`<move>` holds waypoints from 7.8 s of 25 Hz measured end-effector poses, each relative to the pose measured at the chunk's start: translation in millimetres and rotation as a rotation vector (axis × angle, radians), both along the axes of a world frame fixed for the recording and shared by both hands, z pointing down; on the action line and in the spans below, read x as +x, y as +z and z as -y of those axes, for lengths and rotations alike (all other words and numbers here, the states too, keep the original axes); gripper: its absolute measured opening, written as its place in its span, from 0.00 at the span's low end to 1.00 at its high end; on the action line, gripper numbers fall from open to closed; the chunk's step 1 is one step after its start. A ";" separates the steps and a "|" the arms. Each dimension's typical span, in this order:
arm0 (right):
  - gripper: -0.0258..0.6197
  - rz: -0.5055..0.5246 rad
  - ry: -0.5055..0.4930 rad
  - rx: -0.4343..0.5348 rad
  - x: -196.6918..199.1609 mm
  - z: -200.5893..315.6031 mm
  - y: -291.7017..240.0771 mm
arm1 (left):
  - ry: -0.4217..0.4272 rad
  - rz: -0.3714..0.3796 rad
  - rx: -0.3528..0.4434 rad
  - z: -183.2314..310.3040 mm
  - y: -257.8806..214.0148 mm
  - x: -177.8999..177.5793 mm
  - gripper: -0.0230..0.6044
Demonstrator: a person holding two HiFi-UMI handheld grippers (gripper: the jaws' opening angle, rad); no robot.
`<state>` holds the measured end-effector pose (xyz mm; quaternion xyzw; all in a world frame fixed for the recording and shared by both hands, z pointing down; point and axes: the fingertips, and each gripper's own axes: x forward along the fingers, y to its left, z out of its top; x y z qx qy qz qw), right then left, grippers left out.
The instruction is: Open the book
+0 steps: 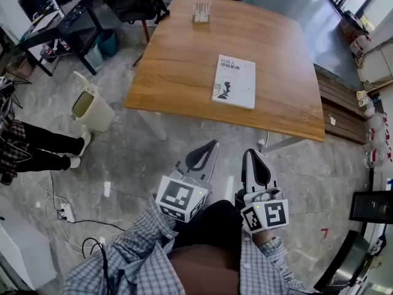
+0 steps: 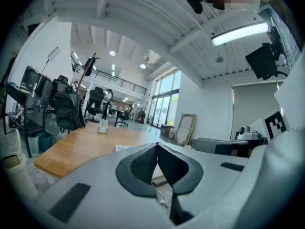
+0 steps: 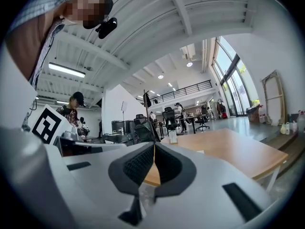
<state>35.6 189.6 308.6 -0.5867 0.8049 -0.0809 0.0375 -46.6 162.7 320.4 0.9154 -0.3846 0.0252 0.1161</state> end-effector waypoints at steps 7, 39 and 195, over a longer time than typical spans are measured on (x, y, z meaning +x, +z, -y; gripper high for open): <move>0.07 -0.012 0.011 -0.027 14.5 33.0 8.6 | -0.005 -0.006 -0.011 34.8 6.3 7.2 0.05; 0.07 -0.045 -0.264 -0.010 116.2 297.9 22.1 | -0.216 0.050 -0.025 285.9 15.9 104.2 0.05; 0.08 -0.028 -0.419 -0.727 -50.9 365.5 142.2 | -0.343 0.141 -0.279 339.3 112.6 -61.3 0.05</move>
